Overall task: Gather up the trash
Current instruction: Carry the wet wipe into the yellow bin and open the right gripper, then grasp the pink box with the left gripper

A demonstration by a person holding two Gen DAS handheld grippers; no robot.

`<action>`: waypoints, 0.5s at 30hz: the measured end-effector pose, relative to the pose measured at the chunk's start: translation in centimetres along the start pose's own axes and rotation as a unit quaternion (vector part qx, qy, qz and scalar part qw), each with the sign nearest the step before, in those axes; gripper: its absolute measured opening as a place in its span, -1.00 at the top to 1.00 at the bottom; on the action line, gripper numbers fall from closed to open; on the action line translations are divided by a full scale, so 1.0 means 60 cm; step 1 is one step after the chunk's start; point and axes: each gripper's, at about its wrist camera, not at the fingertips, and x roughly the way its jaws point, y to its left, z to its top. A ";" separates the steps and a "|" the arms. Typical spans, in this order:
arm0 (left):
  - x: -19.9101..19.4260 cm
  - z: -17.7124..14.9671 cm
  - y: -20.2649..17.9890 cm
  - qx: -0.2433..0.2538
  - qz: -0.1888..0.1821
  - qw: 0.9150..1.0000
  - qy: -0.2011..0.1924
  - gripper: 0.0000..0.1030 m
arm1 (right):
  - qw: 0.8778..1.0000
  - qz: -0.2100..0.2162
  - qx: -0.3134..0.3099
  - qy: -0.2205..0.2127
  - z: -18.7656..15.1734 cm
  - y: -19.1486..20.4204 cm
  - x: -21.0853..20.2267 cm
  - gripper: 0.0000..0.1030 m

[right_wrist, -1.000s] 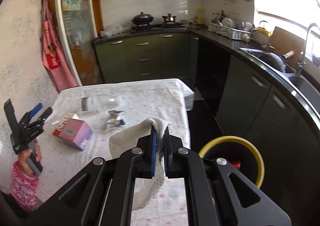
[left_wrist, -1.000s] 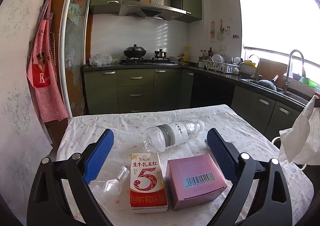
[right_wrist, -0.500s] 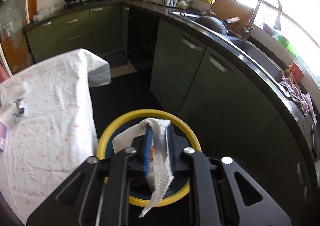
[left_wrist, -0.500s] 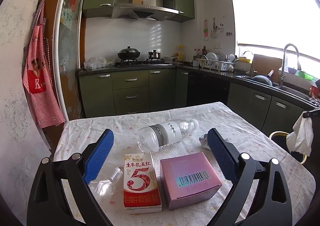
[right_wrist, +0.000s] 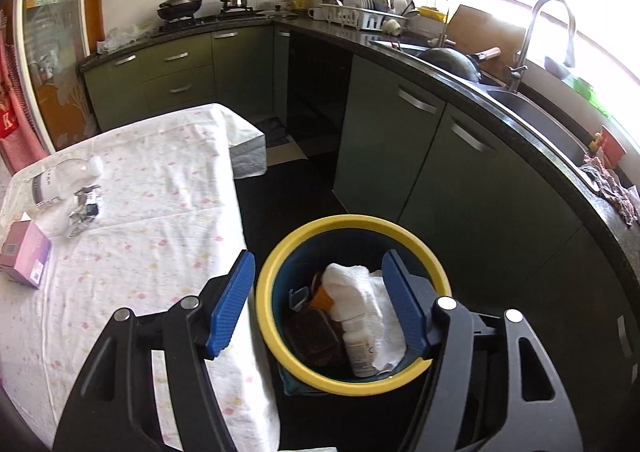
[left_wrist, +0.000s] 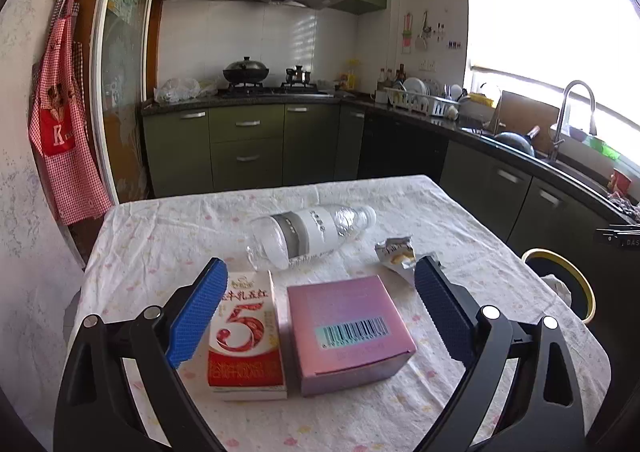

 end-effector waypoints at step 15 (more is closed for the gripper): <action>0.065 -0.037 -0.045 -0.019 0.046 0.995 0.086 -0.81 | 0.994 0.105 -0.003 -0.002 -0.023 0.057 0.002 -0.23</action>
